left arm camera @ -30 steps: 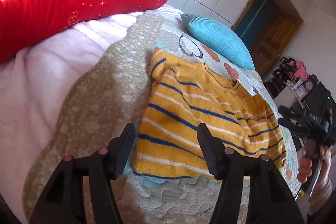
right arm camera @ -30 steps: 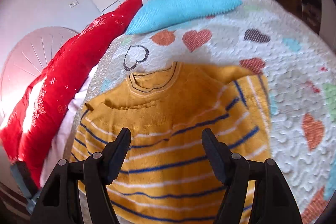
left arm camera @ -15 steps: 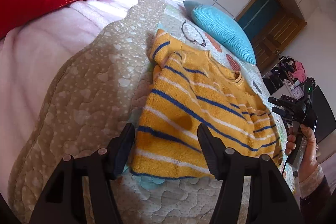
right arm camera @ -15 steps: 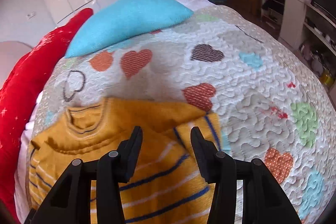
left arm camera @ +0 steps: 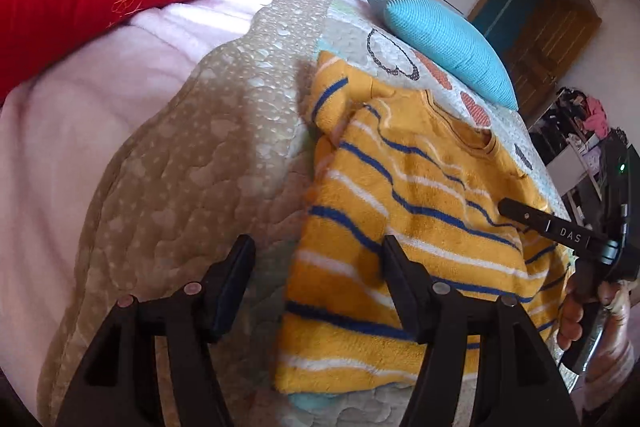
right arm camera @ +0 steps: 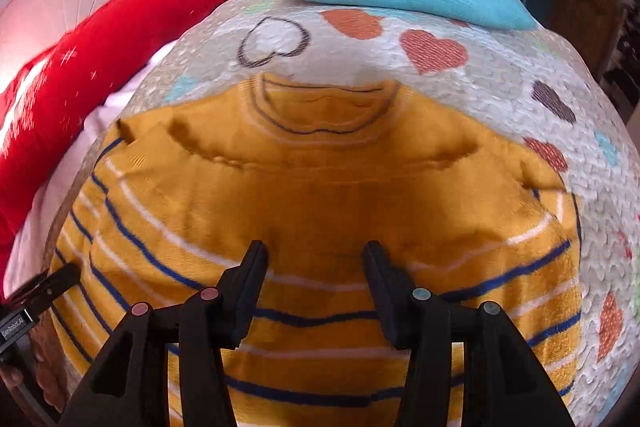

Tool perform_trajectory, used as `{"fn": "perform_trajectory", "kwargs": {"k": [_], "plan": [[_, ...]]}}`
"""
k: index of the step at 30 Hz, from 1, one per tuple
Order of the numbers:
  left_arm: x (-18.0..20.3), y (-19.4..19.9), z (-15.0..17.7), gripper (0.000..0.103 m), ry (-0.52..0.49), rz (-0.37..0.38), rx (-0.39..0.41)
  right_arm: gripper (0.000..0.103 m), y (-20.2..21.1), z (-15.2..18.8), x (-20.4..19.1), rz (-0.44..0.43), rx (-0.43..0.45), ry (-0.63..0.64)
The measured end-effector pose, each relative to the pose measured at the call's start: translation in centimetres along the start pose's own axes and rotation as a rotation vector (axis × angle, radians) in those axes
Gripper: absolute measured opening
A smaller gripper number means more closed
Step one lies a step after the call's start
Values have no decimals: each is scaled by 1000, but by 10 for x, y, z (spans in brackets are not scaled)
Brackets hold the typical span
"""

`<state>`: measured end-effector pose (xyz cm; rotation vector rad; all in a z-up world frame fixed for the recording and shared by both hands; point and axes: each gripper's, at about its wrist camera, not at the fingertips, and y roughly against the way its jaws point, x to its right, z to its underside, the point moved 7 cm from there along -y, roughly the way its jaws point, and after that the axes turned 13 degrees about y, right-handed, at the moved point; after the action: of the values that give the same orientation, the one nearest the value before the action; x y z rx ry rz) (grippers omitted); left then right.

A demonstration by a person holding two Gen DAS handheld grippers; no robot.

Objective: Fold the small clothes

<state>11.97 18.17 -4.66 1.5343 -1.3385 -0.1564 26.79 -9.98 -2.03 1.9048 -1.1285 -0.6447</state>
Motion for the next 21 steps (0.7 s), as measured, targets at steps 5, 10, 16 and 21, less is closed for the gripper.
{"fn": "perform_trajectory", "kwargs": {"k": [5,10,16,21], "plan": [[-8,38,2,63,42,41,48,55,41,17,62,-83,113,-260],[35,49,-9,72,-13,93,49,67,47,20,71,-134,165,-226],[81,-22,-41,74,-76,41,-54,67,19,34,107,-324,289,-449],[50,-82,-77,74,-20,-156,-76,66,23,40,110,-384,385,-471]]}}
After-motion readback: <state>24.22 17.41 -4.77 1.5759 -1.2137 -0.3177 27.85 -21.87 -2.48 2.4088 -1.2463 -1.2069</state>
